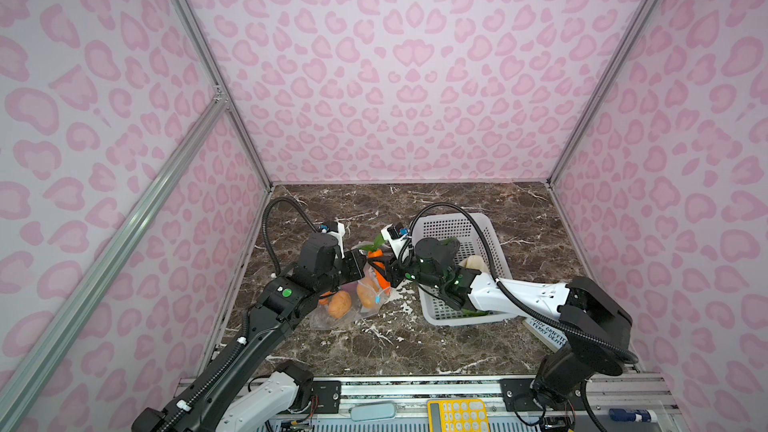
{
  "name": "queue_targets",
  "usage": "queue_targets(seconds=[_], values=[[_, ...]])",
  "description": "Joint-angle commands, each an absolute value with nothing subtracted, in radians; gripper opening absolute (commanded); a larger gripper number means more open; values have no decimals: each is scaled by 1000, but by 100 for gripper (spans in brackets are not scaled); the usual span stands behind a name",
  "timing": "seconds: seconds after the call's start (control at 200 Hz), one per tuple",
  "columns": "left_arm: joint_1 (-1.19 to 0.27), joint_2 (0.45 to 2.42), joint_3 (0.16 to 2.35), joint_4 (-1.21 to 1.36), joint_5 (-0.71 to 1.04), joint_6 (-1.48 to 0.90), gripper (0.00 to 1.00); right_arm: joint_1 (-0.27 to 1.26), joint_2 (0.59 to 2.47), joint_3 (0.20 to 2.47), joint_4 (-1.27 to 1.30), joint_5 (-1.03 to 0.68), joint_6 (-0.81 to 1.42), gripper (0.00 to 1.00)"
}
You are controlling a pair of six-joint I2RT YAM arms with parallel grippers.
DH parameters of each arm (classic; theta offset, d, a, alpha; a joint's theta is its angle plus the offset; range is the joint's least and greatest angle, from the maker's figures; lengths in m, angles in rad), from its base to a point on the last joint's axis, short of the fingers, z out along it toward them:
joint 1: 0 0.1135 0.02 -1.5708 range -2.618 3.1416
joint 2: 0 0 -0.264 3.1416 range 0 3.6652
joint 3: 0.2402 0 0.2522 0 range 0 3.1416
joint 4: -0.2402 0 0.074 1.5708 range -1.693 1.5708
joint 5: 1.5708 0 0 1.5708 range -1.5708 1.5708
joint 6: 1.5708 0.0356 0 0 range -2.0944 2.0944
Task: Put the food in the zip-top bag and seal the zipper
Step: 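Carry the carrot with the right gripper into the bag held by left gripper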
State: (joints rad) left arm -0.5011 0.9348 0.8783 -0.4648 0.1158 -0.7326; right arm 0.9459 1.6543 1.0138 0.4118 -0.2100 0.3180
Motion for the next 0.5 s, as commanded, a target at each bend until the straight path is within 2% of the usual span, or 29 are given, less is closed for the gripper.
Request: queue_targets(seconds=[0.0, 0.12, 0.265, 0.495], values=[[-500, 928, 887, -430, 123, -732, 3, 945, 1683, 1046, 301, -176, 314, 26], [-500, 922, 884, -430, 120, -732, 3, 945, 1717, 1108, 182, -161, 314, 31], [-500, 922, 882, -430, 118, -732, 3, 945, 1740, 1180, 61, -179, 298, 42], [-500, 920, 876, -433, 106, -735, 3, 945, 1658, 1222, -38, -203, 244, 57]])
